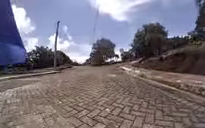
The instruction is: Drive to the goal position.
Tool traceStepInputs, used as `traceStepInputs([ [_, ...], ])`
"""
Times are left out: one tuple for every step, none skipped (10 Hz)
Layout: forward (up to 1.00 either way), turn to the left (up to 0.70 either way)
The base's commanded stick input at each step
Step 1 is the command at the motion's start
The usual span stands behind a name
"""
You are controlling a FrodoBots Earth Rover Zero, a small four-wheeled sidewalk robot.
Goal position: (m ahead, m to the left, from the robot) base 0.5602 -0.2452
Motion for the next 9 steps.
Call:
traceStepInputs([
  [0.50, 0.00],
  [0.50, 0.00],
  [0.50, 0.00],
  [0.50, 0.00],
  [0.50, 0.00],
  [0.50, 0.00],
  [0.50, 0.00],
  [0.50, 0.00],
  [0.50, 0.00],
])
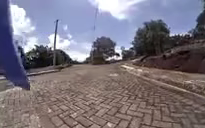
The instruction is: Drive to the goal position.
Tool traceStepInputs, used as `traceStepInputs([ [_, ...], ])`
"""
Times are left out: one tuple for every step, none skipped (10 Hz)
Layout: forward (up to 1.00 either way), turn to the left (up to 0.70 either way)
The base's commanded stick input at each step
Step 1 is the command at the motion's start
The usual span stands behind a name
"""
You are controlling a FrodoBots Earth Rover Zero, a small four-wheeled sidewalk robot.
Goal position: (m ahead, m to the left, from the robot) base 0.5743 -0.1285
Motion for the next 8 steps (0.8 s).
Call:
traceStepInputs([
  [0.50, 0.00],
  [0.50, 0.00],
  [0.50, 0.00],
  [0.50, 0.00],
  [0.50, 0.00],
  [0.50, 0.00],
  [0.50, 0.00],
  [0.50, 0.00],
])
